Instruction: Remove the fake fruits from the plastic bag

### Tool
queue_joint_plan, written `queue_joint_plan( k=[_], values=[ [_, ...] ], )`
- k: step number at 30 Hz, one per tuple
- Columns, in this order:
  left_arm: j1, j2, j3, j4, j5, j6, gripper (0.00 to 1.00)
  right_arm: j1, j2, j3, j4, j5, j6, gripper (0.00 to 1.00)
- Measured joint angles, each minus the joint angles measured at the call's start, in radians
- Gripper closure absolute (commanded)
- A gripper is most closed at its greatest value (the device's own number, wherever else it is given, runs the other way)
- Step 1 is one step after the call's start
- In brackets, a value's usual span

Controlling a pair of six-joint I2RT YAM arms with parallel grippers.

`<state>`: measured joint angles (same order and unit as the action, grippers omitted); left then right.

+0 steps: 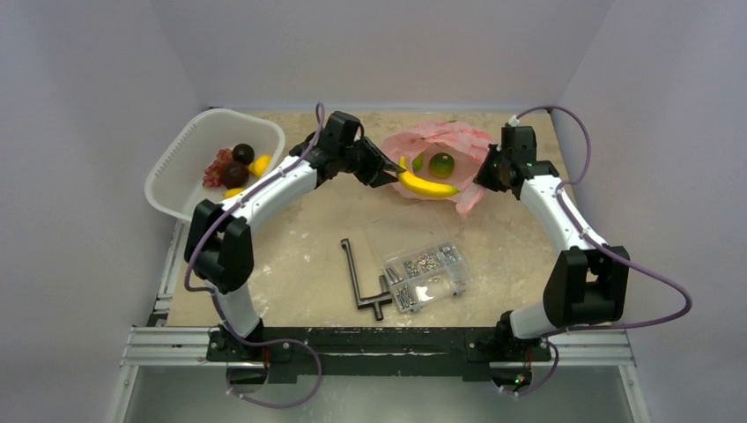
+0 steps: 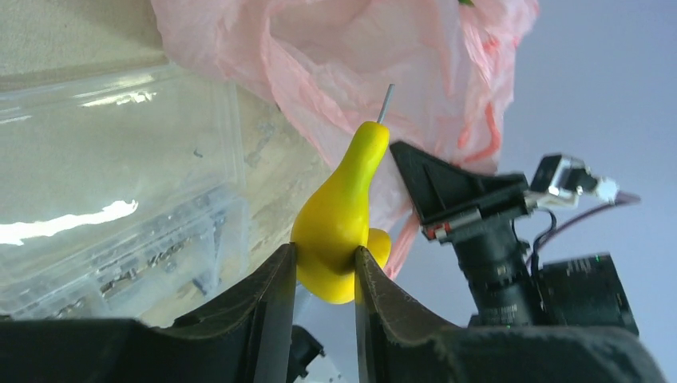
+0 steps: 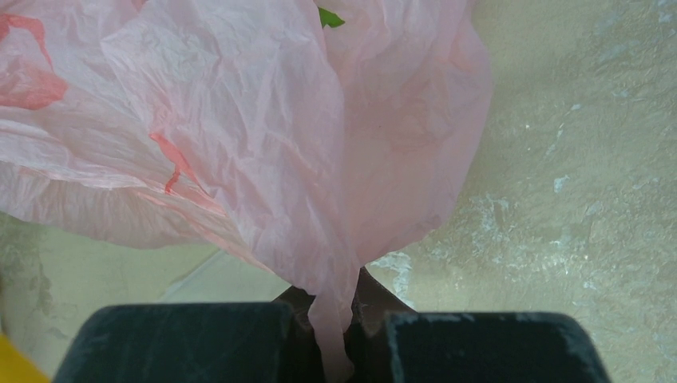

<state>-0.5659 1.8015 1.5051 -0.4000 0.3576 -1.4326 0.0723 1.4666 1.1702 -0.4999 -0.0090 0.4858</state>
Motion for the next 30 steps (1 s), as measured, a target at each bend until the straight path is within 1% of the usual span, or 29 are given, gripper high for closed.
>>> queue_joint_plan(
  k=[3, 7, 12, 16, 21, 23, 26, 30],
  values=[
    [0.016, -0.079, -0.016, -0.057, 0.032, 0.074, 1.00, -0.001, 0.001, 0.000, -0.001, -0.001, 0.001, 1.00],
    [0.037, -0.203, -0.024, -0.193, 0.026, 0.232, 1.00, -0.001, 0.008, 0.007, -0.016, -0.010, -0.002, 1.00],
    [0.103, -0.369, -0.026, -0.345, -0.092, 0.429, 1.00, -0.001, 0.019, 0.009, -0.049, -0.049, -0.013, 1.00],
    [0.216, -0.459, -0.027, -0.398, -0.236, 0.529, 1.00, 0.000, 0.018, 0.009, -0.087, -0.089, -0.019, 1.00],
    [0.372, -0.475, -0.027, -0.394, -0.431, 0.598, 1.00, 0.001, -0.007, 0.010, -0.148, -0.122, -0.028, 1.00],
    [0.435, -0.457, -0.022, -0.380, -0.467, 0.621, 1.00, 0.002, -0.017, 0.013, -0.174, -0.137, -0.037, 1.00],
    [0.528, -0.383, 0.021, -0.366, -0.509, 0.652, 1.00, 0.002, -0.022, 0.033, -0.219, -0.143, -0.057, 1.00],
    [0.618, -0.290, 0.062, -0.345, -0.535, 0.681, 1.00, 0.003, -0.023, 0.058, -0.258, -0.144, -0.080, 1.00]
  ],
)
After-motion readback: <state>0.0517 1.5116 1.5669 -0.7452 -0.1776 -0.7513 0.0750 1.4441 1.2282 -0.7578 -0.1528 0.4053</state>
